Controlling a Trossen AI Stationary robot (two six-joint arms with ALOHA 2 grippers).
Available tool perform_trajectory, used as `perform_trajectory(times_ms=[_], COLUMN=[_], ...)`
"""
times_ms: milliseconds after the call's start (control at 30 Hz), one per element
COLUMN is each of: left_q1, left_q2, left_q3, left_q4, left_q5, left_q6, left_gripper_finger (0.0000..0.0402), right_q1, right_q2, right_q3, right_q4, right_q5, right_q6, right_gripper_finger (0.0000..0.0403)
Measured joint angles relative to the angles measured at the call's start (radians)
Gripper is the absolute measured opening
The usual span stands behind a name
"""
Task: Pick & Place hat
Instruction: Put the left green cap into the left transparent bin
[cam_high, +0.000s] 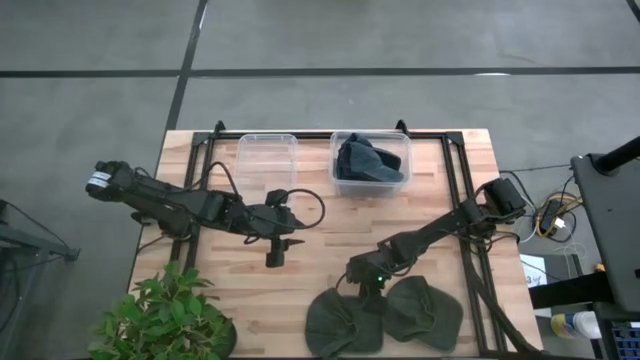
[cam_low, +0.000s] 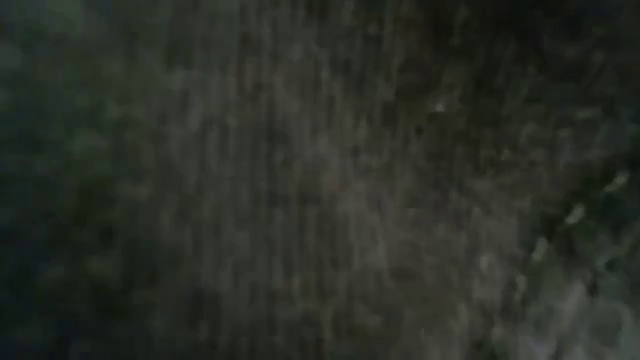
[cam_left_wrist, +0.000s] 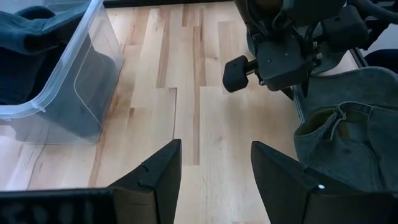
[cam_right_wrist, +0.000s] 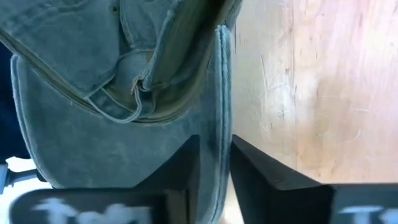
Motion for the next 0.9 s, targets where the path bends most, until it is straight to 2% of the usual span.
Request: perform_trajectory(times_ms=[200,667,800,900], left_q1=[0.000,0.000,0.000,0.000], left_q2=[0.000,0.000,0.000,0.000], left_q3=[0.000,-0.001,-0.001,-0.001], left_q4=[0.009,0.017,0.017,0.017], left_q5=[0.000,0.000,0.000,0.000], left_q6=[0.015,0.021,0.020,0.017], left_gripper_finger=[0.0186,0.0186,0.0186,0.0186], right_q1=[0.002,0.001,0.001,0.001], right_q2=[0.000,-0.031,-0.069,-0.116], right_q3=[0.000,0.000,0.000,0.000], right_q4=[0.027,0.023,0.008,-0.026], right_q5=[-0.002,0.064,0.102,0.169], right_q6=[0.000,-0.008,-0.011,-0.011], right_gripper_finger=[0.0017,0.0013,0.0012,0.0011])
